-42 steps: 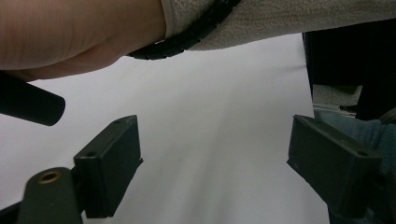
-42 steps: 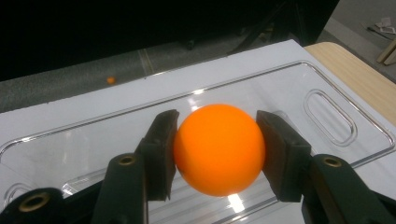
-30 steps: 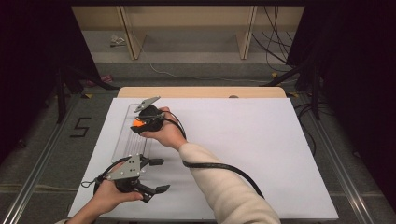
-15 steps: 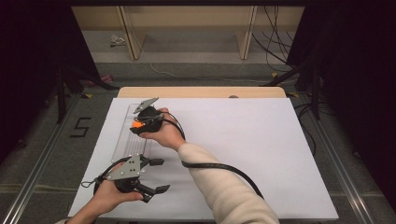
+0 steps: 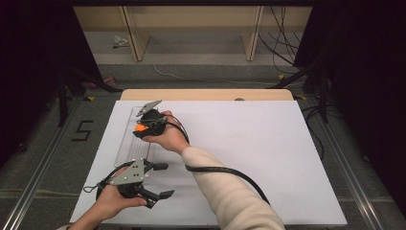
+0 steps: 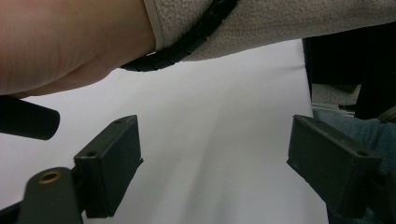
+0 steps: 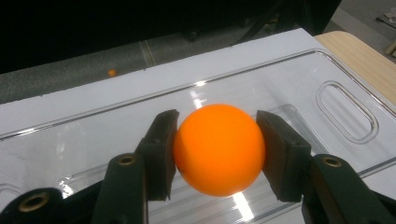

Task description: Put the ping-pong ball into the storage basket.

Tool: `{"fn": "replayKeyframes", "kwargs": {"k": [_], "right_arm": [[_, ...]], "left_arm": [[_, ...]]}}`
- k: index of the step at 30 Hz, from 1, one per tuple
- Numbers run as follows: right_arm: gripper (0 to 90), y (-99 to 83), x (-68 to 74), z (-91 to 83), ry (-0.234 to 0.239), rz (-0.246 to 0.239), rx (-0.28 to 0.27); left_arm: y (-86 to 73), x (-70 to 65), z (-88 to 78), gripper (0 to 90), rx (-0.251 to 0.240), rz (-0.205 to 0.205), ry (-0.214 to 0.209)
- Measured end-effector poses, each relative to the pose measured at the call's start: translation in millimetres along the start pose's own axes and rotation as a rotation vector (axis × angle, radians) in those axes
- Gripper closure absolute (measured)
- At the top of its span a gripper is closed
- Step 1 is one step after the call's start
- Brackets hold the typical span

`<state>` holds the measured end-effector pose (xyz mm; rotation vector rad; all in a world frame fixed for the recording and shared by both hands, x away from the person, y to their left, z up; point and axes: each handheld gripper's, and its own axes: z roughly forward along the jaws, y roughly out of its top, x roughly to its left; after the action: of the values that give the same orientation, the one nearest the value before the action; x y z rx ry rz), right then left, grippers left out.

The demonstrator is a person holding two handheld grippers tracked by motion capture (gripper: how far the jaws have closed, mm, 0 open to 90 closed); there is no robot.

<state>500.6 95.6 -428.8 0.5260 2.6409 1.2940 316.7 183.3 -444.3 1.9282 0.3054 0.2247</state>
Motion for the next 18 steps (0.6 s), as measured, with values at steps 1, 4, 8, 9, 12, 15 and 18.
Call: {"fn": "replayKeyframes", "kwargs": {"k": [1,4,8,9,12,15,18], "right_arm": [[51.1,0.1,-0.2,0.6,0.000,-0.007,-0.002],[51.1,0.3,0.2,2.0,0.001,-0.005,0.001],[51.1,-0.1,-0.5,3.8,0.000,-0.006,0.002],[51.1,-0.3,-0.4,4.2,0.001,-0.003,0.004],[51.1,-0.9,-0.1,5.7,0.002,-0.004,0.007],[51.1,-0.8,-0.3,6.5,0.002,-0.004,0.008],[51.1,-1.1,-0.2,7.4,0.002,-0.002,0.010]], "left_arm": [[0.0,-0.1,0.0,16.8,0.000,0.000,0.000],[0.0,0.0,-0.2,16.8,-0.001,0.000,0.000],[0.0,0.3,-0.3,16.8,-0.001,0.001,-0.002],[0.0,0.1,-0.2,16.8,-0.001,-0.001,-0.001],[0.0,0.3,-0.4,16.8,0.000,0.000,-0.002],[0.0,0.2,-0.4,16.8,0.000,0.001,-0.002],[0.0,0.1,-0.3,16.8,0.000,0.001,-0.003]]}}
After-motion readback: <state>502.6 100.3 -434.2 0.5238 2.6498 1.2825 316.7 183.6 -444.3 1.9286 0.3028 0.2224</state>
